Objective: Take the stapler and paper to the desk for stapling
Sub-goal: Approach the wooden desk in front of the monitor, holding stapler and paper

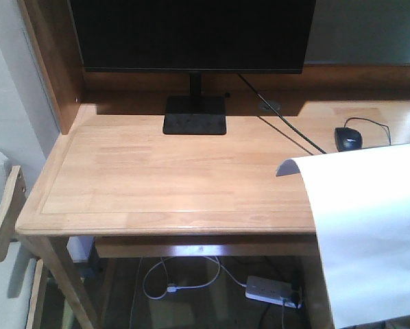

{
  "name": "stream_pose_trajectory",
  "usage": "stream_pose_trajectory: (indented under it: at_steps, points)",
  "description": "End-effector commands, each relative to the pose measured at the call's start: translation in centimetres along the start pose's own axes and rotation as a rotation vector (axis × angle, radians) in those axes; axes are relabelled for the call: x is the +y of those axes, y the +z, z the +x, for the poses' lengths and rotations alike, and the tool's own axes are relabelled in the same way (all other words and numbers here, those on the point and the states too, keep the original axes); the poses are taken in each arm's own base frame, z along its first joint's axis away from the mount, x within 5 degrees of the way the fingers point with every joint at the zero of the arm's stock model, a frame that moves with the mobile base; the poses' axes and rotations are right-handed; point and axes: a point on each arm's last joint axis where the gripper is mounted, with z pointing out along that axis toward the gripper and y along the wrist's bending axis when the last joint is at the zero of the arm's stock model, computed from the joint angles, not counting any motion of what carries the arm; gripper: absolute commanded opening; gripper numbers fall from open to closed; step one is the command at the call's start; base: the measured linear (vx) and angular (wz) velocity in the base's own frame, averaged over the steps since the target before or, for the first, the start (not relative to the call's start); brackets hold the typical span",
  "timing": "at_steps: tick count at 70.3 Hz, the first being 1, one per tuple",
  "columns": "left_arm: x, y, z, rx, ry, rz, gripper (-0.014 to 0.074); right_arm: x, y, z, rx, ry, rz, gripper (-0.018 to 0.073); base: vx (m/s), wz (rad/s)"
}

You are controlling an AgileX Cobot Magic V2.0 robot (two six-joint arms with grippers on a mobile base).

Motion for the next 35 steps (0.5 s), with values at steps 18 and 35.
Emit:
stream_pose_trajectory:
  at_steps: [18, 35]
  points:
    - [0.00, -0.12, -1.63, -0.125, -0.012, 0.005, -0.0006, 0.68, 0.50, -0.43, -0.020, -0.012, -0.050, -0.0007, 0.16, 0.04]
    - [0.00, -0.12, -1.63, -0.125, -0.012, 0.005, -0.0006, 0.68, 0.50, -0.43, -0.020, -0.012, -0.050, -0.0007, 0.13, 0.04]
